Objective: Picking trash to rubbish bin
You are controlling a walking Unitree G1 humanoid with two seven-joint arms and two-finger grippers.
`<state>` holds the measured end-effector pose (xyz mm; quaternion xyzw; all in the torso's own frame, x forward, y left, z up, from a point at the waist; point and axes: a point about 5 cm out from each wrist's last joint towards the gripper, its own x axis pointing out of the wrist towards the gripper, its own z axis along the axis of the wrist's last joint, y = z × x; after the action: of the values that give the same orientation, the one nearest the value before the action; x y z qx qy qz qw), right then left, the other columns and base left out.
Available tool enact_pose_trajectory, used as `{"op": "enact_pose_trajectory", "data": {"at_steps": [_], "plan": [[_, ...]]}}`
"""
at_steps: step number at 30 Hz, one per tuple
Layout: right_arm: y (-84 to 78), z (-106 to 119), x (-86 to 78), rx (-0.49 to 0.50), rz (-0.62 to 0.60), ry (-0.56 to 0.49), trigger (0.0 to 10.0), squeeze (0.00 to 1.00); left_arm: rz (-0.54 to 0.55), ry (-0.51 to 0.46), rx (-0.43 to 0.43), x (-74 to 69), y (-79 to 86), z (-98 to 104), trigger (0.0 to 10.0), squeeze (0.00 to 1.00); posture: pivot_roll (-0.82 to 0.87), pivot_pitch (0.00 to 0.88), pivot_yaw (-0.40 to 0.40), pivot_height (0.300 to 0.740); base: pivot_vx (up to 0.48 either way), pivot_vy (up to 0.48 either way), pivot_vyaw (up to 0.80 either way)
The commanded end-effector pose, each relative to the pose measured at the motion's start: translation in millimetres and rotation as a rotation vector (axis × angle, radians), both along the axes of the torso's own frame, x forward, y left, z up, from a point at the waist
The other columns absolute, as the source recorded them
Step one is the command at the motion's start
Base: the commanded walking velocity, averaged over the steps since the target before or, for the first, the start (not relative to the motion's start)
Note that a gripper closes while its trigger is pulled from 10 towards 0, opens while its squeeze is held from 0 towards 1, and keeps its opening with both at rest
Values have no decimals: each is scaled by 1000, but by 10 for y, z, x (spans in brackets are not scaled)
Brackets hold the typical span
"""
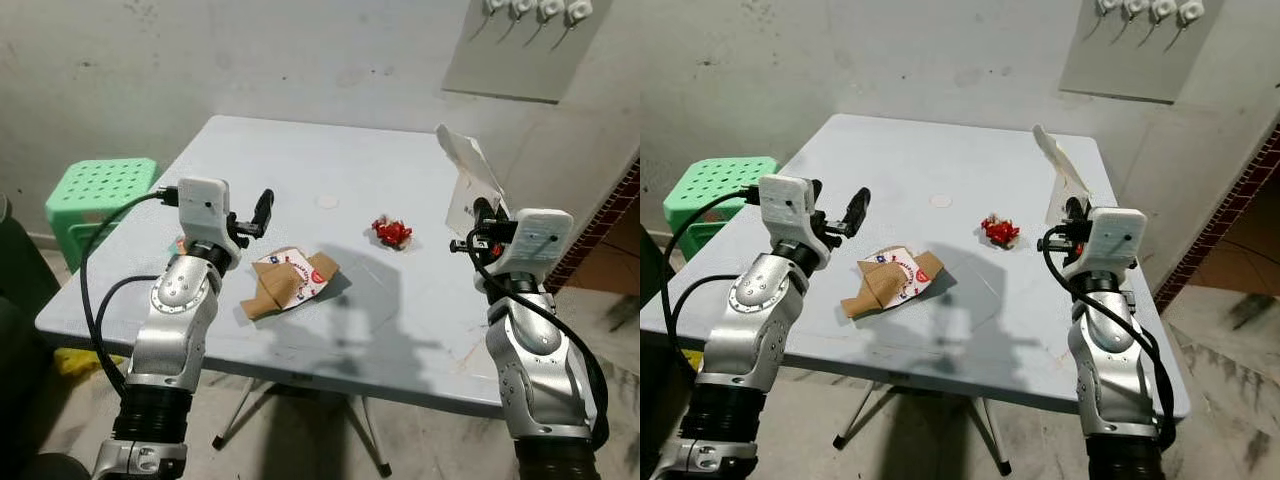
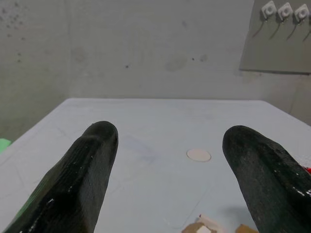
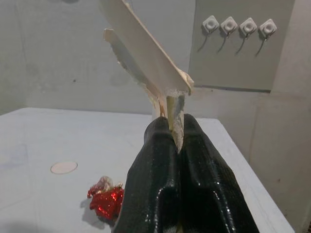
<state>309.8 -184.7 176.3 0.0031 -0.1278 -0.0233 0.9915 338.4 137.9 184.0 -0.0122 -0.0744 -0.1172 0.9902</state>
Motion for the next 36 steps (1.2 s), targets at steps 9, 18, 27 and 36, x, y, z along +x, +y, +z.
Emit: {"op": "enact_pose_trajectory", "data": {"at_steps": [9, 18, 27, 36], "plan": [[-47, -54, -72, -4, -27, 3, 10000, 0, -33, -1, -11, 17, -88, -3, 10000, 0, -41, 0, -20, 740, 0, -158, 0], [-99, -70, -145, -11, -42, 10, 10000, 0, -50, 16, -19, 17, -134, -33, 10000, 0, -58, 0, -23, 740, 0, -328, 0], [-148, -91, -162, -12, -62, 36, 10000, 0, -52, 19, -44, 16, -160, -37, 10000, 0, -69, 0, -28, 740, 0, -172, -199], [-176, -104, -167, -17, -71, 56, 10000, 0, -51, 20, -55, 28, -174, -22, 10000, 0, -73, 0, -29, 740, 0, 0, -660]]}}
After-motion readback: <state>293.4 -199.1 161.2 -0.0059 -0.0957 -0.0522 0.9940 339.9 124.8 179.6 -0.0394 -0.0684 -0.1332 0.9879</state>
